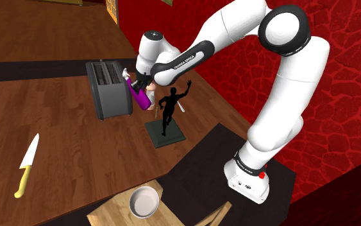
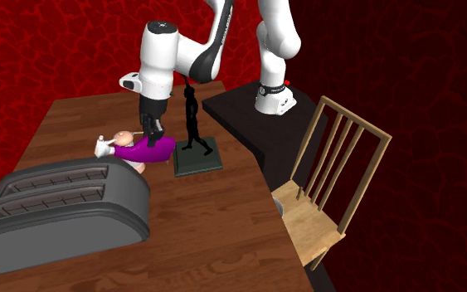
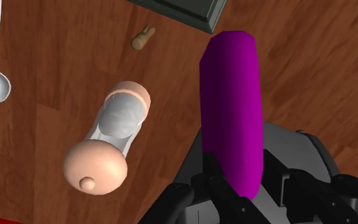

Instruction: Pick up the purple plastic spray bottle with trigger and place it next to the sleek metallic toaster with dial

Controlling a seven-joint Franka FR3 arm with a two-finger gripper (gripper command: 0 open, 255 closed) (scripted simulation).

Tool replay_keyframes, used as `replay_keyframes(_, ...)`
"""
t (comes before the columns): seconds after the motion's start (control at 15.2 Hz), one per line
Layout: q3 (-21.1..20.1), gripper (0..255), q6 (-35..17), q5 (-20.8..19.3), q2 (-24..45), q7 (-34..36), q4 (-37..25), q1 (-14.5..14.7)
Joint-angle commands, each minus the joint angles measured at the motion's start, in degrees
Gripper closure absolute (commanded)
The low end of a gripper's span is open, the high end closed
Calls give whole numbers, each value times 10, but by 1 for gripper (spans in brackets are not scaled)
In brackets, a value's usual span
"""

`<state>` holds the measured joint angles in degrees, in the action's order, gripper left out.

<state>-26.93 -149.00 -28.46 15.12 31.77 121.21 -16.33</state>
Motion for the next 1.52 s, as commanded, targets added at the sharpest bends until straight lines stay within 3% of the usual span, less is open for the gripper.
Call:
replay_keyframes(0.0,7,255,-11,-15,11,13,2,5)
replay_keyframes(1.25,95,255,-102,-156,126,134,-10,70)
replay_keyframes(1.45,100,255,-106,-161,131,139,-12,74)
